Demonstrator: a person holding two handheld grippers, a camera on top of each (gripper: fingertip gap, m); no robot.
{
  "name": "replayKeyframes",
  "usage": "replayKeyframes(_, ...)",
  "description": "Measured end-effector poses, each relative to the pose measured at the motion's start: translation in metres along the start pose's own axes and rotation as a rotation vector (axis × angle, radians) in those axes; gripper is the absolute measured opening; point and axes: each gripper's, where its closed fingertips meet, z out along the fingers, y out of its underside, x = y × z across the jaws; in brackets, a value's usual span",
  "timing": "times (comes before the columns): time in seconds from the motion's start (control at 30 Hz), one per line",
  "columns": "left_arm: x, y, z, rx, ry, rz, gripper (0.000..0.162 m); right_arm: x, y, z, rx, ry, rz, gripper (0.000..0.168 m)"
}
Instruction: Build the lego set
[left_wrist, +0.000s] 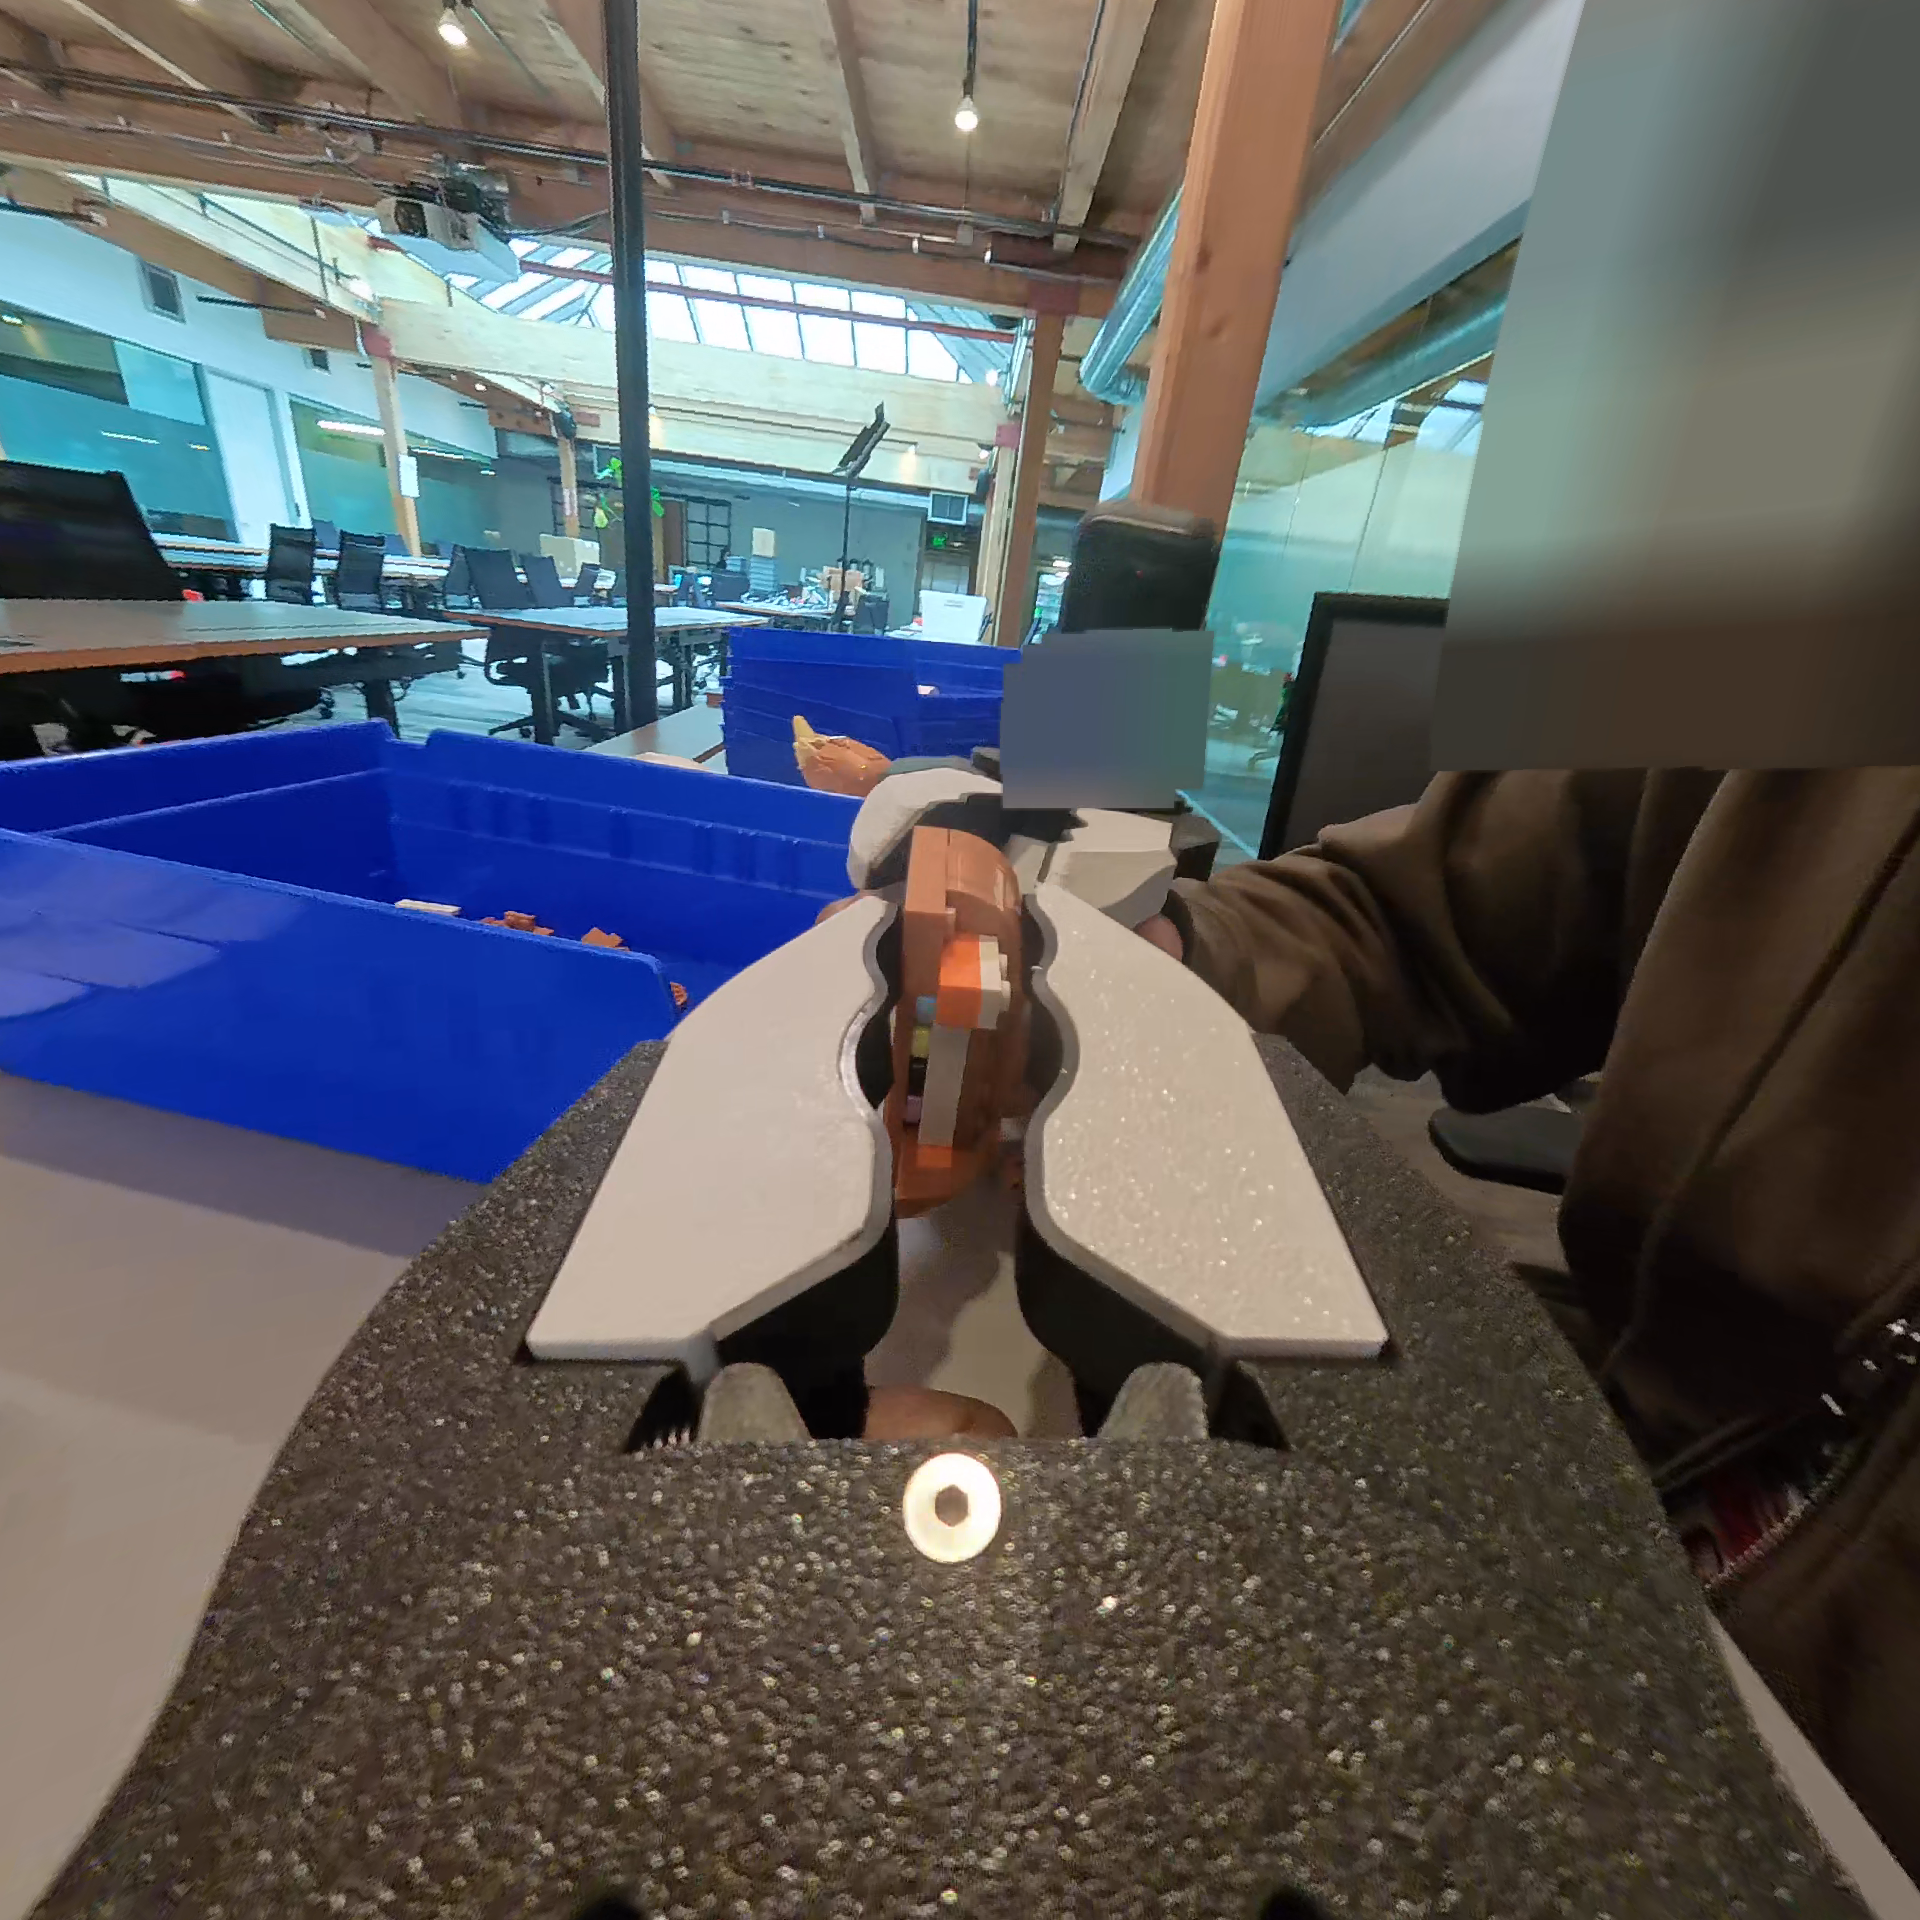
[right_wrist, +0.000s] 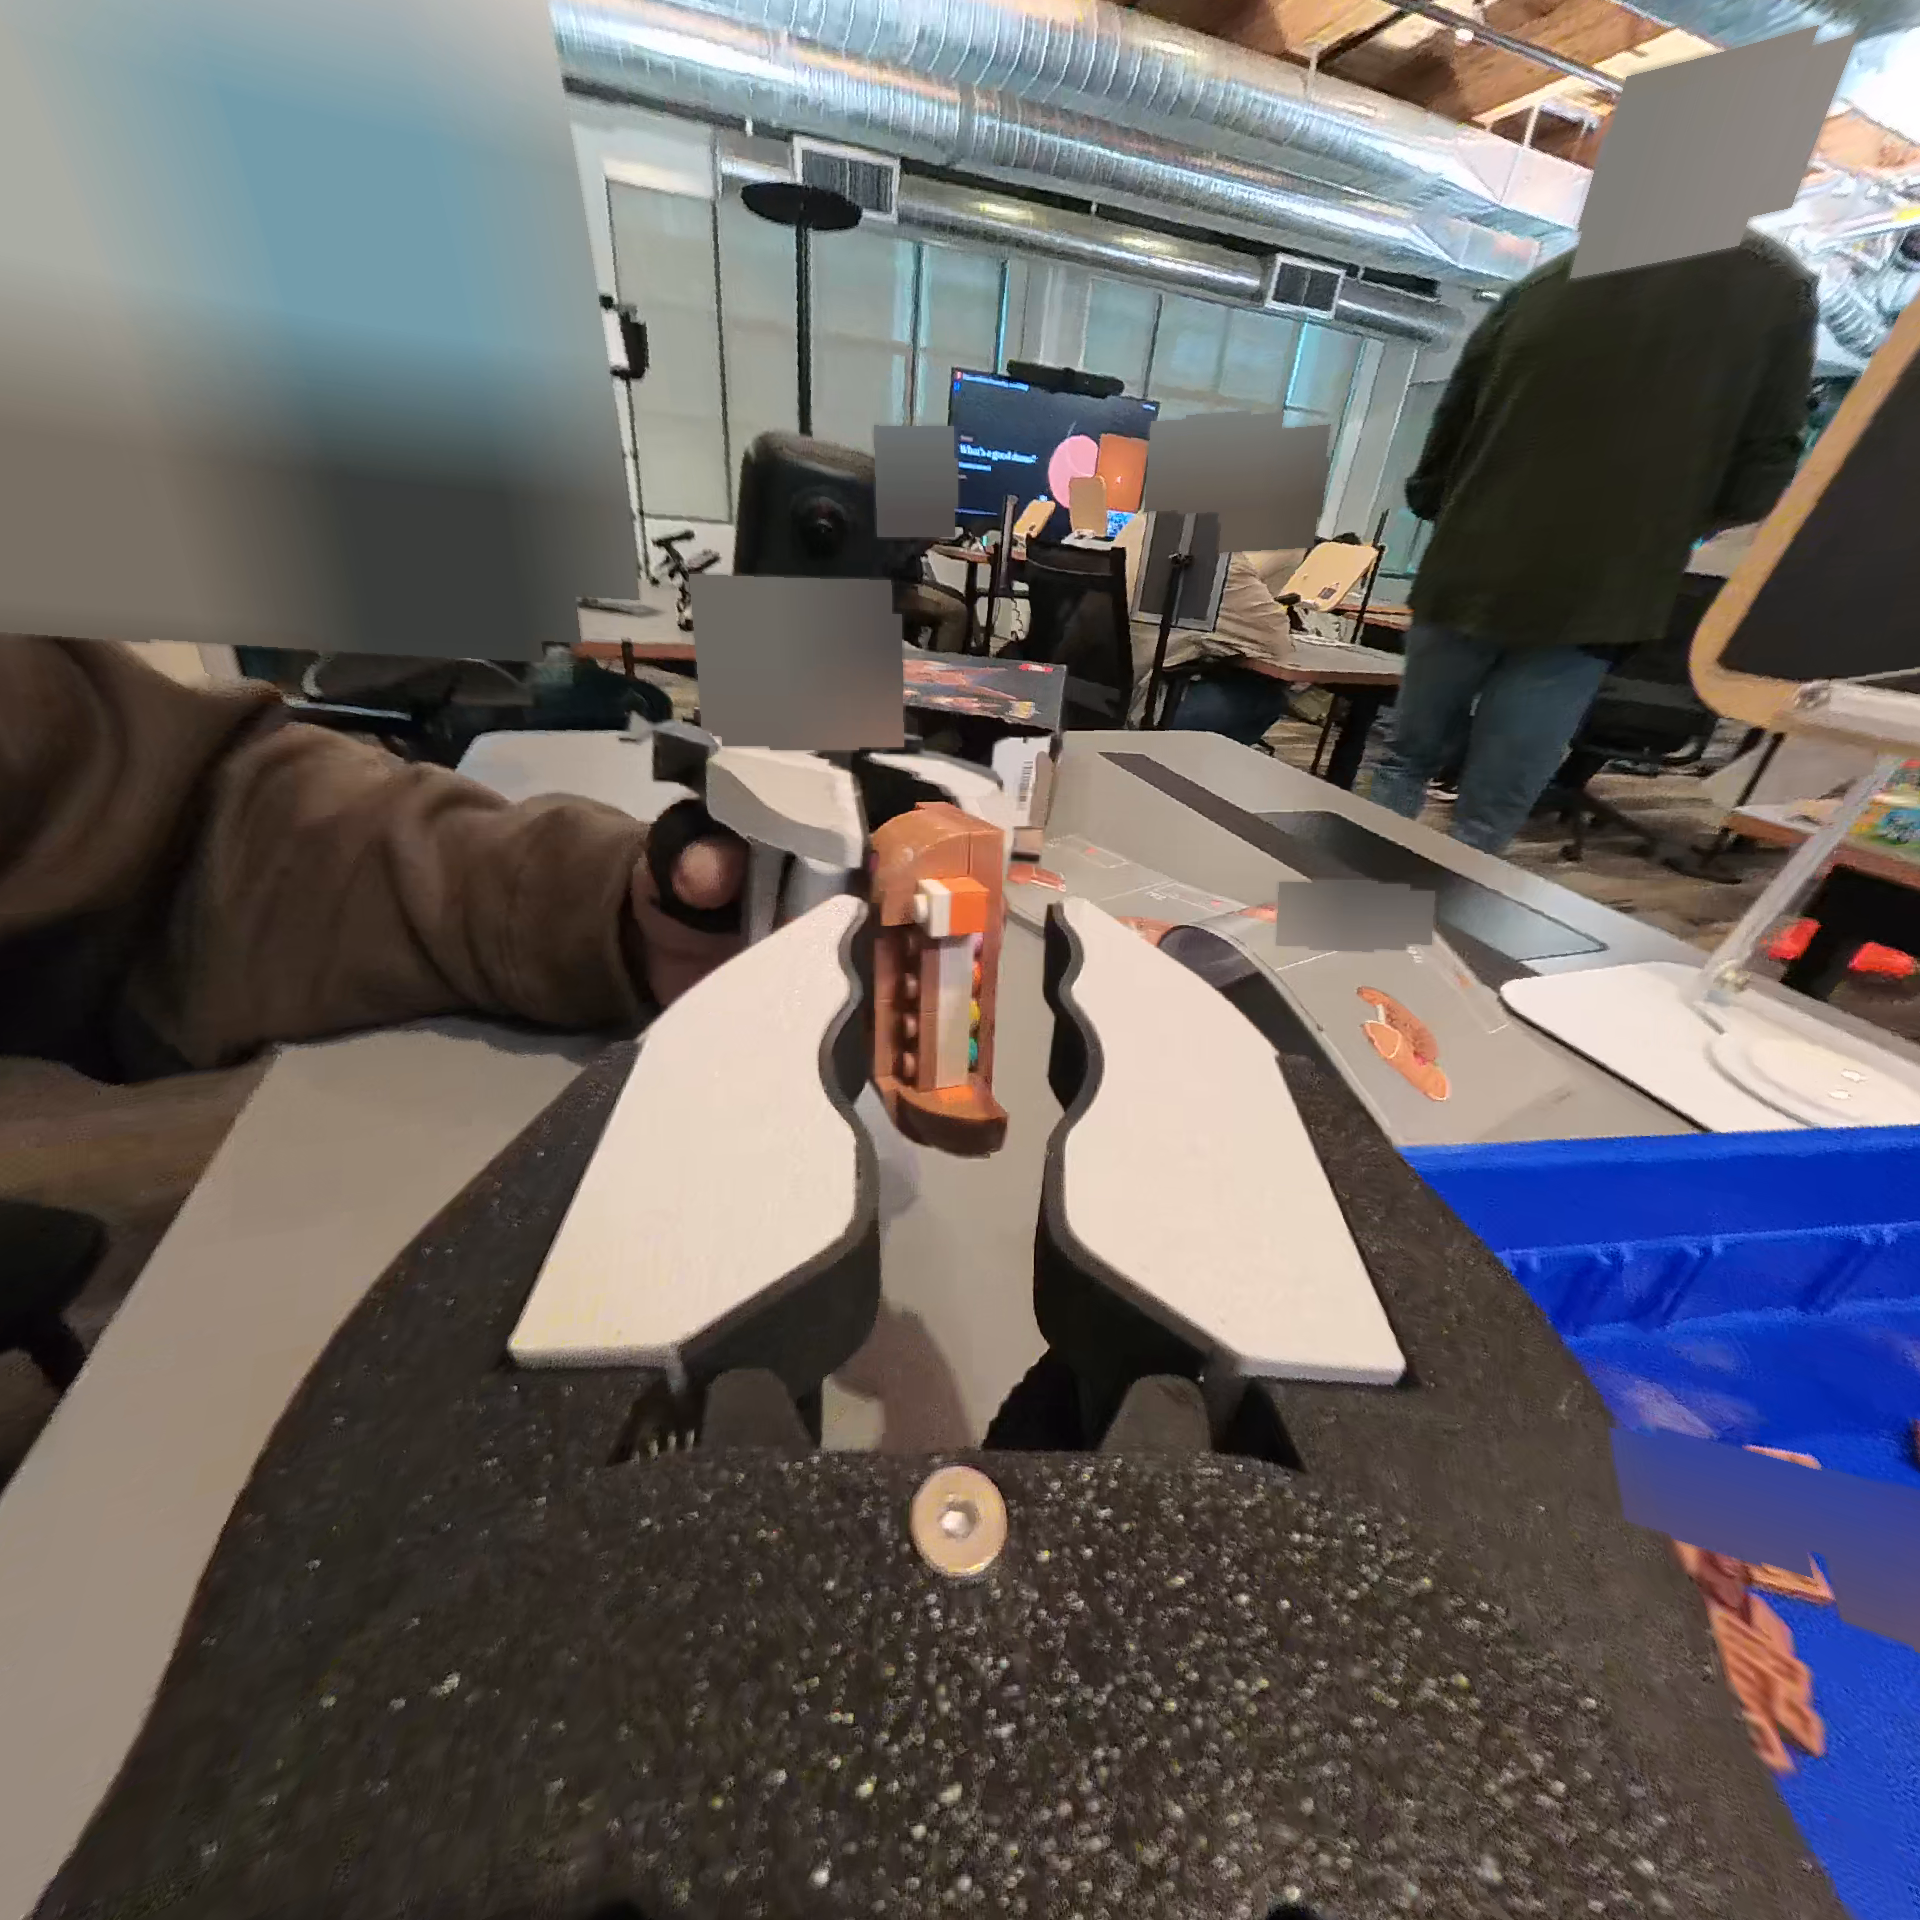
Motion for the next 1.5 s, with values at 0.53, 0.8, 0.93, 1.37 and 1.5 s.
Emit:
replayKeyframes(0.53, 0.0, -0.002, -0.005, -0.08, -0.014, 0.086, 0.027, -0.007, 0.01, 0.004, -0.104, 0.028, -0.205, 0.023)
replayKeyframes(0.8, 0.002, 0.025, -0.002, -0.261, -0.018, 0.19, 0.03, -0.015, 0.022, 0.008, -0.187, 0.033, -0.357, 0.023)
replayKeyframes(0.93, 0.003, 0.029, -0.002, -0.277, 0.0, 0.18, 0.023, -0.016, 0.025, 0.008, -0.204, 0.032, -0.376, 0.023)
replayKeyframes(1.37, 0.009, 0.03, -0.003, -0.268, 0.025, 0.255, 0.019, -0.022, 0.025, 0.008, -0.213, 0.001, -0.395, 0.022)
replayKeyframes(1.5, 0.009, 0.029, -0.003, -0.264, 0.027, 0.269, 0.018, -0.023, 0.025, 0.008, -0.209, -0.004, -0.391, 0.022)
